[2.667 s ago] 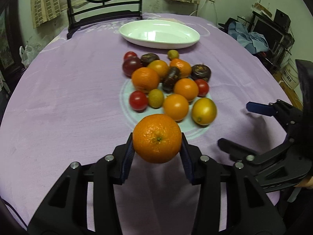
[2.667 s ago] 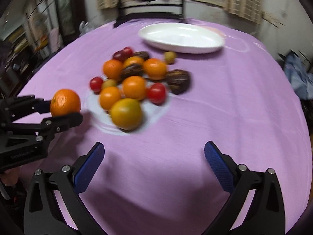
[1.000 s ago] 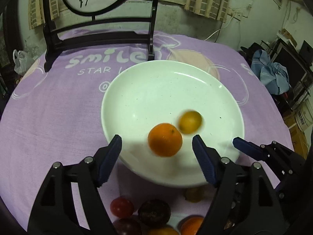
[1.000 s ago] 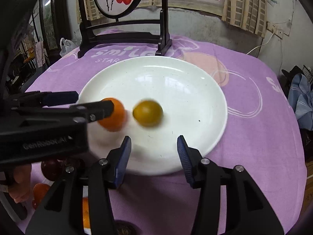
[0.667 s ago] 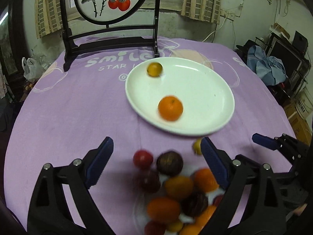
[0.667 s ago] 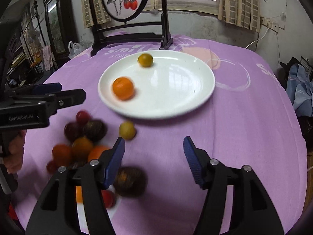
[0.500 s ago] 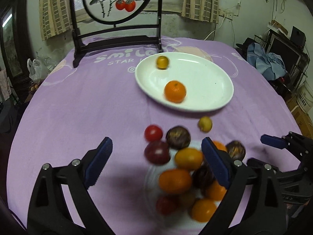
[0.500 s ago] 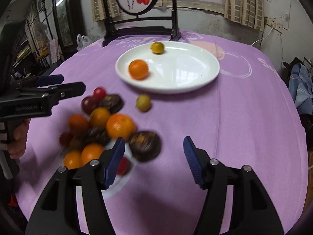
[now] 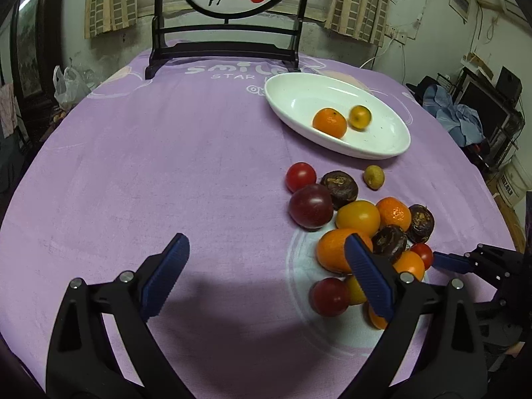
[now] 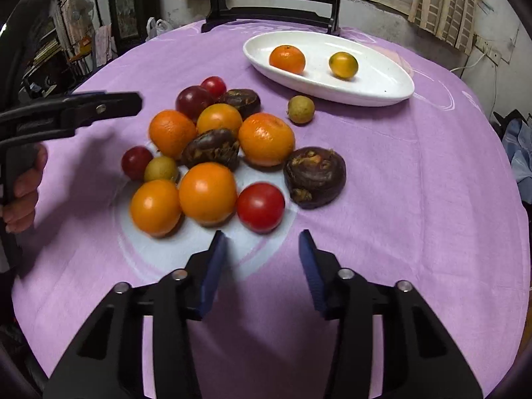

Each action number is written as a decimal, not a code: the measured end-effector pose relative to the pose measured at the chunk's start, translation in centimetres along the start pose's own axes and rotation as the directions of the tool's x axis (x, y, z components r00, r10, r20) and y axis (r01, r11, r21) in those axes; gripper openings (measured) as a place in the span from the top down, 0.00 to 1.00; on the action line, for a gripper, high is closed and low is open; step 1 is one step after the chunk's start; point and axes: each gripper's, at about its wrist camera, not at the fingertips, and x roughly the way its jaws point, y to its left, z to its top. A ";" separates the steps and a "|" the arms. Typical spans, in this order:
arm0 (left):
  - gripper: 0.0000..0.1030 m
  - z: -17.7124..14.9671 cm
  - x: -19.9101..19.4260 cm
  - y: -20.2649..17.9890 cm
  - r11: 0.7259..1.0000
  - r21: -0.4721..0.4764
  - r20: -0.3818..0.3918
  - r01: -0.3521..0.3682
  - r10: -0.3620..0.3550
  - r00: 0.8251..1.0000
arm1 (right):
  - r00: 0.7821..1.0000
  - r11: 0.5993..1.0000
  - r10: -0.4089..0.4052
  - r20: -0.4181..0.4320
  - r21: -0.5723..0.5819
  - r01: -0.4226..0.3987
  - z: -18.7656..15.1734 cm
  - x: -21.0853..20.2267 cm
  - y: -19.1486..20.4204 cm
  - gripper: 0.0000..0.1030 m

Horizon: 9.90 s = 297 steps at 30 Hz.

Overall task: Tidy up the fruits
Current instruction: 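Move both open tools back toward the fruit pile, then grasp a red tomato with the right tool while the left tool grasps another red tomato, then carry both red tomatoes over the white plate and open both tools, then grasp a tangerine with the left tool while the right tool grasps a dark brown fruit, then lower both fruits into the white plate and open both tools, then move both open tools back toward the fruit pile, then grasp a large orange with the right tool while the left tool grasps a small orange, then carry both oranges over the white plate and open both tools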

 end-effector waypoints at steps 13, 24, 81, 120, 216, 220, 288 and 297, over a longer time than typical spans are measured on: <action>0.07 -1.2 0.0 0.4 0.999 0.036 -0.028 0.011 -0.010 1.000 | 0.997 0.997 0.064 0.047 0.030 -0.065 0.5 0.3 -0.7 0.71; 0.12 -4.4 -0.1 -3.4 0.965 0.261 -0.073 -0.011 0.031 0.997 | 0.989 0.991 0.112 0.101 0.062 -0.119 0.1 -1.4 -1.6 0.71; 0.72 13.9 11.4 -6.6 0.995 0.092 -0.035 -0.038 0.042 0.999 | 0.991 0.989 0.008 0.133 0.149 -0.028 12.4 4.2 -7.8 0.71; 0.23 -3.0 -1.8 -7.8 0.991 0.130 -0.035 0.041 -0.037 0.999 | 0.984 0.957 0.009 0.176 0.284 -0.059 -0.1 -2.9 -6.6 0.32; 0.25 10.4 4.5 -6.1 0.990 0.139 0.022 -0.038 0.035 0.999 | 0.985 0.989 -0.047 0.168 0.144 0.023 7.7 -0.5 -7.4 0.40; 0.23 7.4 3.1 -5.7 0.987 0.155 0.024 -0.046 0.043 0.999 | 0.989 0.995 -0.018 0.149 0.104 0.002 5.2 -1.4 -5.5 0.39; 0.58 -2.1 2.9 -3.9 0.980 0.185 -0.098 0.075 -0.058 0.993 | 0.988 0.989 0.089 0.128 0.106 -0.102 0.6 -0.8 -1.6 0.62; 0.58 1.7 -2.9 -5.5 0.977 0.209 0.049 0.043 -0.055 0.997 | 0.955 0.987 0.061 0.290 0.126 -0.102 3.0 -6.2 -2.9 0.62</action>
